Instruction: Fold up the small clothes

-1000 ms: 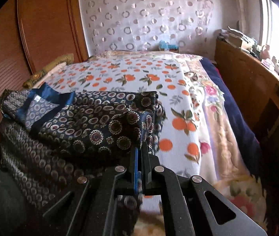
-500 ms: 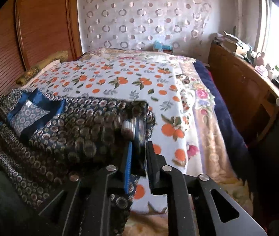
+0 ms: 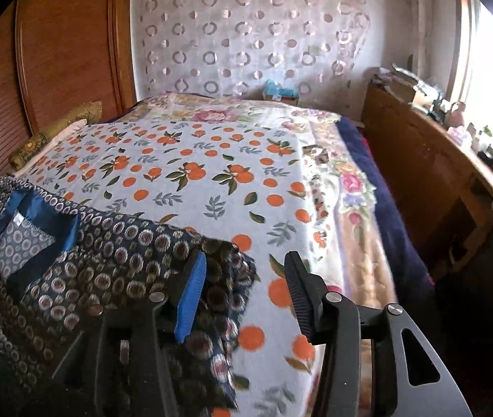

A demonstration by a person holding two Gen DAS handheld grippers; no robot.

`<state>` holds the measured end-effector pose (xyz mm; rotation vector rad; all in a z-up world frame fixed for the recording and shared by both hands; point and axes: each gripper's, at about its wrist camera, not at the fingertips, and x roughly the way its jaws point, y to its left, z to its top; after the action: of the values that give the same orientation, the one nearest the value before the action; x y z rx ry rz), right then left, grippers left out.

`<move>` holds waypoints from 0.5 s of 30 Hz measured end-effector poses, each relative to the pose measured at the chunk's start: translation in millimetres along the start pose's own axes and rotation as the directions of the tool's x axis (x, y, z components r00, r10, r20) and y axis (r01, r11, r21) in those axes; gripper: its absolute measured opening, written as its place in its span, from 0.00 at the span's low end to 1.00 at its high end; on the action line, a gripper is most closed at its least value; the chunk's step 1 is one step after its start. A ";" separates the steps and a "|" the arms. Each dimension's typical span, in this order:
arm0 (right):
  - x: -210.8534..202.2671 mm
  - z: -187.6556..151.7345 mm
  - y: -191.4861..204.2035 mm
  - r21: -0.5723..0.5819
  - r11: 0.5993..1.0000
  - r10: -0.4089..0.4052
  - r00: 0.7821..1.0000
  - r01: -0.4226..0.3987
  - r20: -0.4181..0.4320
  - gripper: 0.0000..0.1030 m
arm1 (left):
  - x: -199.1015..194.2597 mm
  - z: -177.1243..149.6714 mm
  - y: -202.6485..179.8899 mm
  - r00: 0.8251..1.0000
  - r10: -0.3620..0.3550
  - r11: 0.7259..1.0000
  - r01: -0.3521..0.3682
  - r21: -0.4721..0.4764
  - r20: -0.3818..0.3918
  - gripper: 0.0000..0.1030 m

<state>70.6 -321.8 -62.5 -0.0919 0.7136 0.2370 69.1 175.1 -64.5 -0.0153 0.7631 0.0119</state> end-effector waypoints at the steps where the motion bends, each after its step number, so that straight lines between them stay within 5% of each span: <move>1: 3.6 0.7 -0.7 0.008 1.000 0.023 1.000 -0.023 -0.007 0.47 | 9.0 -0.4 2.4 1.000 -0.005 1.000 0.005 -0.007 -0.019 0.54; 15: 50.1 6.8 -4.5 0.000 0.998 0.065 0.988 -0.065 -0.138 0.47 | 61.4 -24.3 2.5 0.978 -0.077 0.997 0.074 -0.023 -0.195 0.53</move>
<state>112.7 -315.9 -90.3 -0.0903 0.8543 0.2968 96.7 177.5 -124.5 -0.0612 0.9591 -0.0568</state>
